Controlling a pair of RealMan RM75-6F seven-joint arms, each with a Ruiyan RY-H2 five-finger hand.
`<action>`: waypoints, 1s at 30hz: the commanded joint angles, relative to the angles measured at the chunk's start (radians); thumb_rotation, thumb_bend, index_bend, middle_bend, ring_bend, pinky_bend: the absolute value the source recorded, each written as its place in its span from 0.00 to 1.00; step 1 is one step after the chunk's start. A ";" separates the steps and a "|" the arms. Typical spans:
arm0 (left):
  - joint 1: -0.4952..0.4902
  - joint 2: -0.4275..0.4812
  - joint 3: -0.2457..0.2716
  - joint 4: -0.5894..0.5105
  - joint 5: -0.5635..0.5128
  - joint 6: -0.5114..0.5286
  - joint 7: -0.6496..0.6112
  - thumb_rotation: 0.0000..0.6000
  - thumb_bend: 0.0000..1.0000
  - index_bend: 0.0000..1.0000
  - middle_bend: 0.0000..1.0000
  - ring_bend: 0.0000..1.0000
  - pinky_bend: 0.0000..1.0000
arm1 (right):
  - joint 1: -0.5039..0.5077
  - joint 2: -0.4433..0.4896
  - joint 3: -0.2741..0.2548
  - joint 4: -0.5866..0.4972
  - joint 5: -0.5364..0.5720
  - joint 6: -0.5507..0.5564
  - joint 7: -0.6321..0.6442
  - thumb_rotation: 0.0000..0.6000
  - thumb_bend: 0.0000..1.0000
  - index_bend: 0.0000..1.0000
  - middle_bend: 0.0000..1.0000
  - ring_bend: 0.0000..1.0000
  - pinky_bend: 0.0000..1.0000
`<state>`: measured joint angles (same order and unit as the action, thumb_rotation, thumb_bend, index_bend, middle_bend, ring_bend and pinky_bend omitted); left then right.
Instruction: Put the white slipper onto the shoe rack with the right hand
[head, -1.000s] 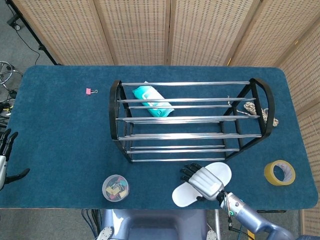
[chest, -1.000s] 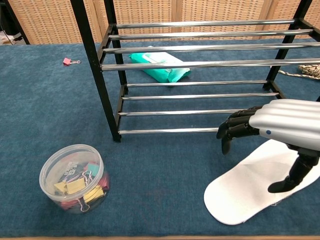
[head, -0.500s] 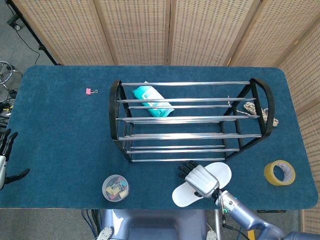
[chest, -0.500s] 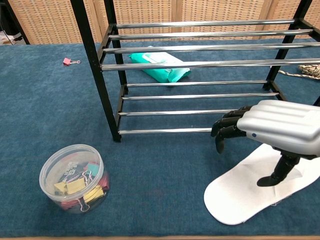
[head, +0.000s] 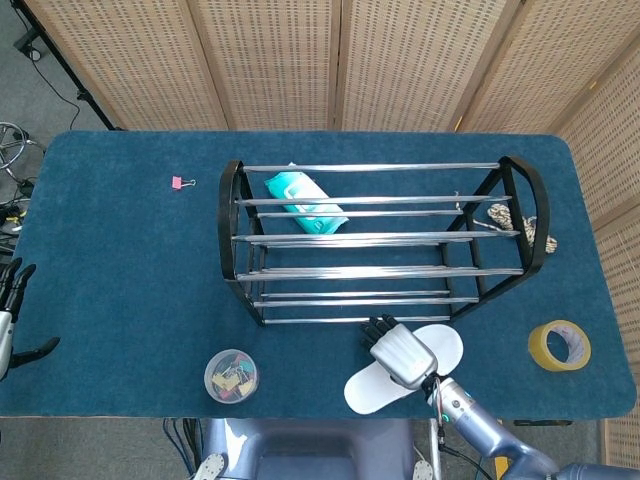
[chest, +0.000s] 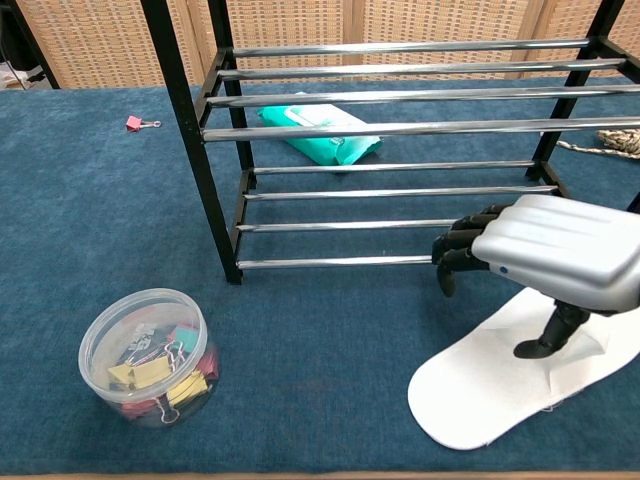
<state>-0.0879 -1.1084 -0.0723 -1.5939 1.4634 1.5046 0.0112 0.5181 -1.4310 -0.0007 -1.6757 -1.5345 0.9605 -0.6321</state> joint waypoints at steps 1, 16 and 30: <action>0.000 0.000 0.001 0.000 0.001 0.000 0.000 1.00 0.00 0.00 0.00 0.00 0.00 | -0.008 0.004 -0.017 0.009 -0.012 0.020 -0.017 1.00 0.09 0.35 0.22 0.19 0.22; 0.000 -0.004 0.003 -0.001 0.005 0.000 0.011 1.00 0.00 0.00 0.00 0.00 0.00 | -0.048 0.078 -0.093 0.038 -0.102 0.096 -0.028 1.00 0.09 0.32 0.20 0.19 0.22; -0.001 -0.007 0.006 -0.003 0.005 -0.004 0.024 1.00 0.00 0.00 0.00 0.00 0.00 | -0.090 0.132 -0.128 0.113 -0.203 0.188 -0.024 1.00 0.09 0.29 0.18 0.19 0.22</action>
<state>-0.0886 -1.1156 -0.0665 -1.5973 1.4683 1.5011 0.0355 0.4302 -1.2999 -0.1299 -1.5655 -1.7373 1.1470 -0.6600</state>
